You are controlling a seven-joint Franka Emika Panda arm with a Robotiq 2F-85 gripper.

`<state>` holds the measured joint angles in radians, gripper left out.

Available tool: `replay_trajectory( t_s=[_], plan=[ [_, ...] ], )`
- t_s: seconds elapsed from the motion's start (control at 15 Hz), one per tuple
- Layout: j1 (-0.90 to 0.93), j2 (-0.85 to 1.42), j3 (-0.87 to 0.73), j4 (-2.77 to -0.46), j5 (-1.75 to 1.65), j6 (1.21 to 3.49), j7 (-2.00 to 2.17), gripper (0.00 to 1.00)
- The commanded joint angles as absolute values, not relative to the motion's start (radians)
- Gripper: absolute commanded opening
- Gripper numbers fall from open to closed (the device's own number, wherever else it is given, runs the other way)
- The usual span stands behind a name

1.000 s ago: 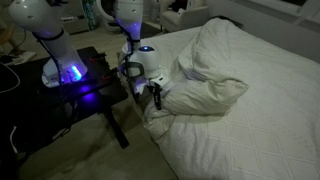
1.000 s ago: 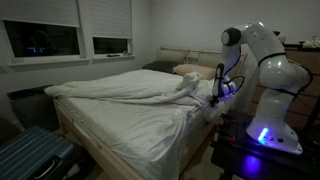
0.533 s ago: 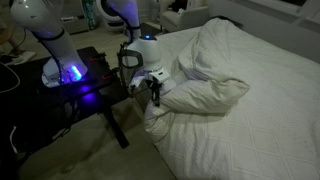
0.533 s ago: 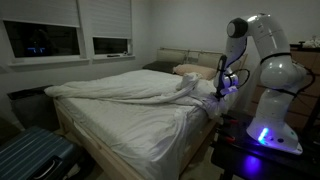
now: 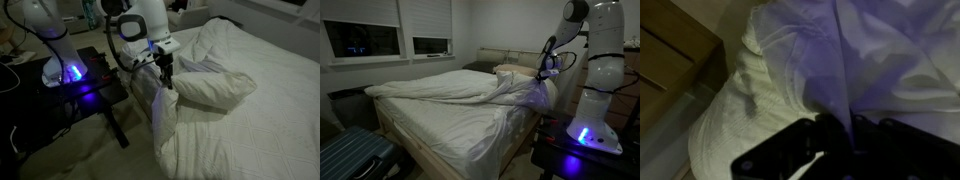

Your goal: Spread the corner of the bed well

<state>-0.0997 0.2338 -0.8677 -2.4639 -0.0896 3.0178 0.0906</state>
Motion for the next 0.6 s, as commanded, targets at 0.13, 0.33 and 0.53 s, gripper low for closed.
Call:
replay_trajectory(
  t_s=[0.13, 0.33, 0.53],
  plan=[
    [0.159, 0.163, -1.144, -2.317, -0.2, 3.034, 0.318, 0.01],
    [0.254, 0.196, -1.228, -2.184, -0.203, 3.027, 0.408, 0.01],
    [0.272, 0.222, -1.233, -2.046, -0.162, 3.017, 0.454, 0.01]
  ],
)
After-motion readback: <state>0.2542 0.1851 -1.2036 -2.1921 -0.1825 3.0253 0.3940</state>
